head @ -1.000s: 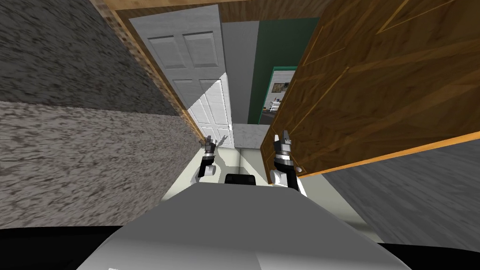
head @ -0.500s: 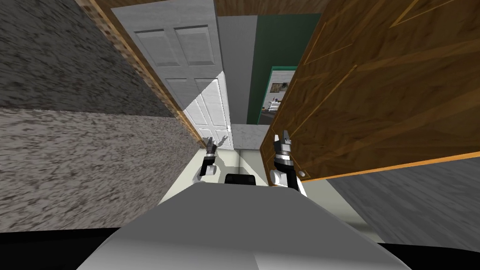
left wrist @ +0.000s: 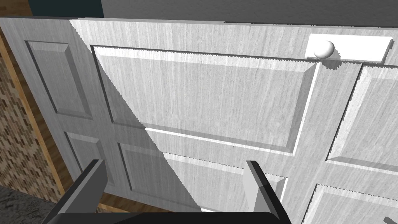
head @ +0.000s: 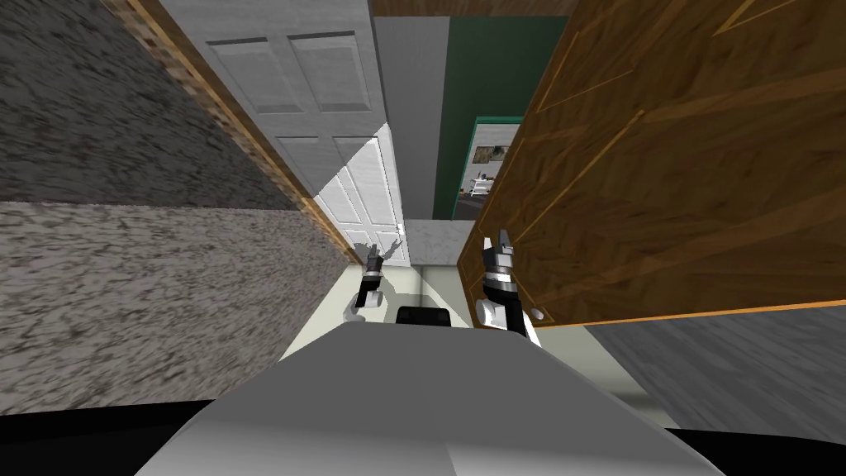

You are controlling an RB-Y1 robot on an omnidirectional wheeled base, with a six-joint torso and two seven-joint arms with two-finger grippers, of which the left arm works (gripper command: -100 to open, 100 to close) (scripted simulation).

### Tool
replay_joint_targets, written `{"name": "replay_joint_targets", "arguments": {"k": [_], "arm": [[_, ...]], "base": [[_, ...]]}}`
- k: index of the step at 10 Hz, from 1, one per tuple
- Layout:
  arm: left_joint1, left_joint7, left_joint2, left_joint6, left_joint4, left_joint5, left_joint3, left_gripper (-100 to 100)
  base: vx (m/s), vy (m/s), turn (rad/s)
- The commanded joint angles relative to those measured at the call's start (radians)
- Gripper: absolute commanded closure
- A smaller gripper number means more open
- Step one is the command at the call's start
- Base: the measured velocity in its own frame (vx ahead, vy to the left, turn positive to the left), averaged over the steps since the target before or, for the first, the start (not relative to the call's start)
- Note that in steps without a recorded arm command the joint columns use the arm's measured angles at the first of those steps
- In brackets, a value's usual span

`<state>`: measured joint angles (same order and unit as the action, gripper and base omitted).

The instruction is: Pull the door open

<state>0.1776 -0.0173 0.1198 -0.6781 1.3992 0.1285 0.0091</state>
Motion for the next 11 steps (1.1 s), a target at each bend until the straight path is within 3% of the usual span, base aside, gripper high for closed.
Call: {"name": "replay_joint_targets", "arguments": {"k": [1,11], "arm": [[-0.015,0.0,0.002,-0.007,-0.043,0.006,0.0,-100],[-0.129,0.004,0.018,-0.053,-0.315,0.043,0.007,-100]], "base": [[0.11,0.006,-0.05],[0.095,0.017,-0.051]]}}
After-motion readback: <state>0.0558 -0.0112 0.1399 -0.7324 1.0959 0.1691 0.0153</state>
